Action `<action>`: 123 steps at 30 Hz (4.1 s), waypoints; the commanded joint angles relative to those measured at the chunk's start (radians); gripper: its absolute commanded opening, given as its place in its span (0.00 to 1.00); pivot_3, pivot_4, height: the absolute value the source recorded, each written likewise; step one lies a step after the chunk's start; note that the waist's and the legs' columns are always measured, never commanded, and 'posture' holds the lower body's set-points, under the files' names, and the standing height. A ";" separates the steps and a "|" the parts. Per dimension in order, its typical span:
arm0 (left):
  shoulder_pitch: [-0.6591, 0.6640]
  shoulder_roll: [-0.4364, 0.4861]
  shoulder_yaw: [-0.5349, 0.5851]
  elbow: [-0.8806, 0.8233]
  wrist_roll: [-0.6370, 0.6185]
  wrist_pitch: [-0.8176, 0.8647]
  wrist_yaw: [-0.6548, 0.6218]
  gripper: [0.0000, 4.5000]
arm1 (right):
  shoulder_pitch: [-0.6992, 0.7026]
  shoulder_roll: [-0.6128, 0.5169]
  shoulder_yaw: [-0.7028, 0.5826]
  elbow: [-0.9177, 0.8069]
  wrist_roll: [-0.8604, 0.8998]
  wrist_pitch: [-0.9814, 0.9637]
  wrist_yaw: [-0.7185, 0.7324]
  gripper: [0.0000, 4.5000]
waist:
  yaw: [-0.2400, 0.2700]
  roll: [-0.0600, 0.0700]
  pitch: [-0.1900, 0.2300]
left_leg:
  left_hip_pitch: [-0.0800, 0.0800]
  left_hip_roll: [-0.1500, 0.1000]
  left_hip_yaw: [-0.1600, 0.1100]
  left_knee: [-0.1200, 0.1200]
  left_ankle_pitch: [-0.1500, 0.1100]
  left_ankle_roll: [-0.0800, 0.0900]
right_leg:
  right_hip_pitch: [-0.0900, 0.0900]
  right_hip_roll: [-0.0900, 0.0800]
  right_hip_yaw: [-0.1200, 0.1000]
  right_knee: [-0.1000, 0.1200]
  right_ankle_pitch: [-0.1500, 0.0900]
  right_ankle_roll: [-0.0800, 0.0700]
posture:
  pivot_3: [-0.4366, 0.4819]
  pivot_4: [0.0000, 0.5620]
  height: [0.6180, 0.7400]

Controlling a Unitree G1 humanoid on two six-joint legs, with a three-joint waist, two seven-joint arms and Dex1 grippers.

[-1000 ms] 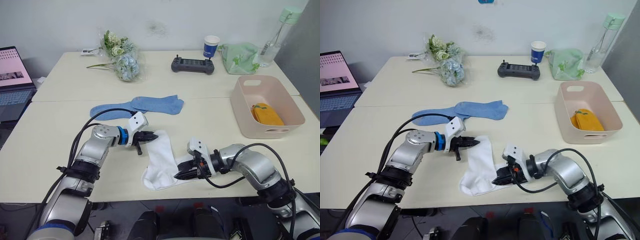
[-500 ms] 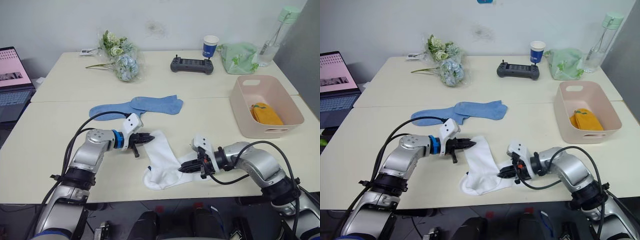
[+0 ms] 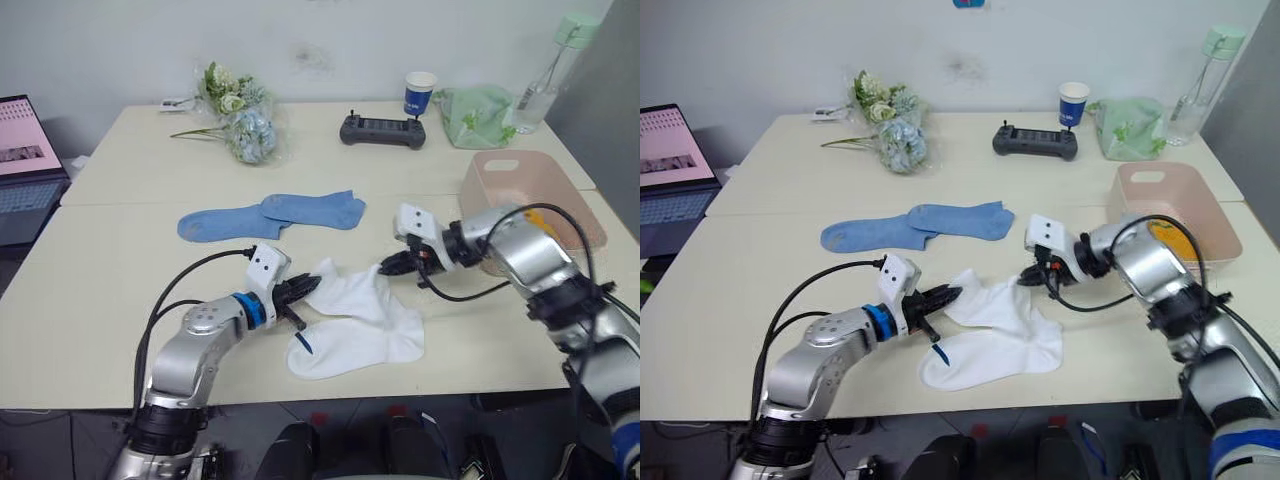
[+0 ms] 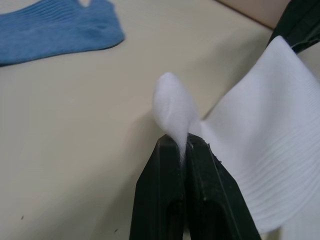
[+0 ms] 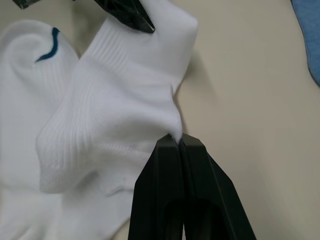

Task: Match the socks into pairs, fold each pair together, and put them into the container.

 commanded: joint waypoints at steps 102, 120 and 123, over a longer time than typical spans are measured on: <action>-0.180 0.499 -0.230 -0.039 -0.335 0.203 -0.518 0.00 | 0.337 -0.146 -0.182 -0.370 0.234 0.148 0.010 0.01 | 0.019 0.001 0.001 | 0.000 0.000 0.001 -0.001 0.000 0.000 | 0.001 0.001 0.000 -0.001 0.000 0.000 | 0.48 0.27 1.00; -0.100 0.508 -0.047 -0.024 -0.326 0.127 -0.555 0.52 | 0.368 -0.166 -0.340 -0.360 0.222 0.150 -0.040 0.37 | 0.019 0.001 0.001 | 0.000 0.000 0.000 -0.001 0.000 0.000 | 0.000 0.000 0.001 -0.001 0.000 0.000 | 0.48 0.27 1.00; -0.042 0.529 -0.044 -0.051 -0.300 0.084 -0.562 0.52 | 0.432 -0.193 -0.366 -0.422 0.241 0.186 -0.049 0.37 | 0.021 0.001 0.001 | 0.000 0.000 -0.001 -0.001 0.000 0.000 | 0.000 0.000 0.001 -0.001 0.000 0.000 | 0.48 0.27 1.00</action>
